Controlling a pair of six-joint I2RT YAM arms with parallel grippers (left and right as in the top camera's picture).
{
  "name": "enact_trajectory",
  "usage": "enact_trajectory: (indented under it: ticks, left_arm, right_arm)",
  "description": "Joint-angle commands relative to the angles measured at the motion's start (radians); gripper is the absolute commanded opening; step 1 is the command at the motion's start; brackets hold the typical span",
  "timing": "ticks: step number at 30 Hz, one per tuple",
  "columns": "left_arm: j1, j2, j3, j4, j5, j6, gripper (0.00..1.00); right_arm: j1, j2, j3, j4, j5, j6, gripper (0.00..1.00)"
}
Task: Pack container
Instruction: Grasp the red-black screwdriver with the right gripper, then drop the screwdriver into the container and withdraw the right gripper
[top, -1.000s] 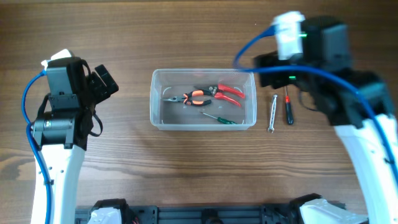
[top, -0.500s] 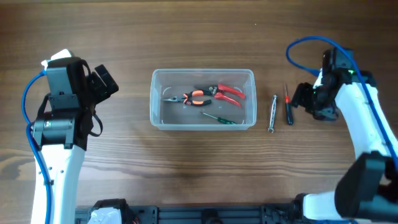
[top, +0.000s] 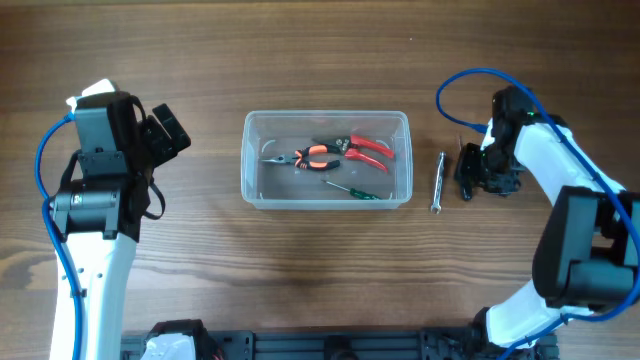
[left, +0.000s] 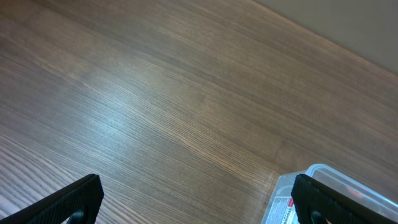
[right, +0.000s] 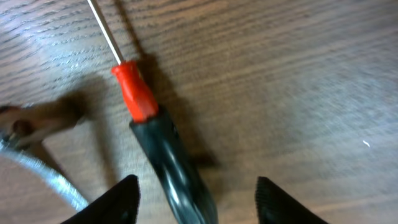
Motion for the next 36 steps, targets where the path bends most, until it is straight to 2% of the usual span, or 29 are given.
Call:
enact_trajectory:
  ticks: [1,5,9,10,12,13,19,24,27,30,33,36]
  left_arm:
    - [0.005,0.002,0.01,0.002,0.001,-0.009,1.0]
    - [0.005,0.002,0.01,0.003,0.001,-0.009,1.0]
    - [0.005,0.002,0.01,0.002,0.001,-0.009,1.0]
    - [0.005,0.002,0.01,0.002,0.001,-0.009,1.0]
    - [0.005,0.002,0.01,0.002,0.001,-0.009,1.0]
    - [0.005,0.002,0.01,0.002,0.001,-0.009,1.0]
    - [0.005,0.002,0.01,0.002,0.001,-0.009,1.0]
    - [0.005,0.002,0.01,0.002,0.001,-0.009,1.0]
    - [0.005,0.002,0.01,0.002,0.001,-0.009,1.0]
    - [0.005,0.002,0.01,0.002,0.001,-0.009,1.0]
    - [0.005,0.002,0.01,0.002,0.001,-0.009,1.0]
    - [0.005,0.002,0.01,0.002,0.001,-0.009,1.0]
  right_arm:
    - [0.003,0.039,-0.014,0.018,0.005,-0.014,0.54]
    - [0.005,0.054,-0.014,0.033,0.005,-0.013,0.43]
    - [0.019,0.073,-0.014,0.034,0.002,-0.011,0.37]
    - [0.023,0.076,-0.014,0.033,0.002,-0.01,0.32]
    - [0.035,0.088,-0.014,0.031,-0.003,-0.01,0.07]
    - [0.043,0.092,-0.014,0.029,-0.016,-0.01,0.04]
    - [0.046,0.008,0.057,-0.057,-0.053,-0.011,0.04]
    - [0.11,-0.265,0.277,-0.227,-0.179,-0.025,0.04]
    - [0.242,-0.432,0.393,-0.233,-0.265,-0.048,0.04]
    - [0.456,-0.549,0.422,-0.117,-0.32,-0.061,0.04]
    - [0.717,-0.549,0.412,-0.039,-0.28,-0.323,0.04]
    - [0.84,-0.476,0.373,-0.048,-0.185,-0.57,0.04]
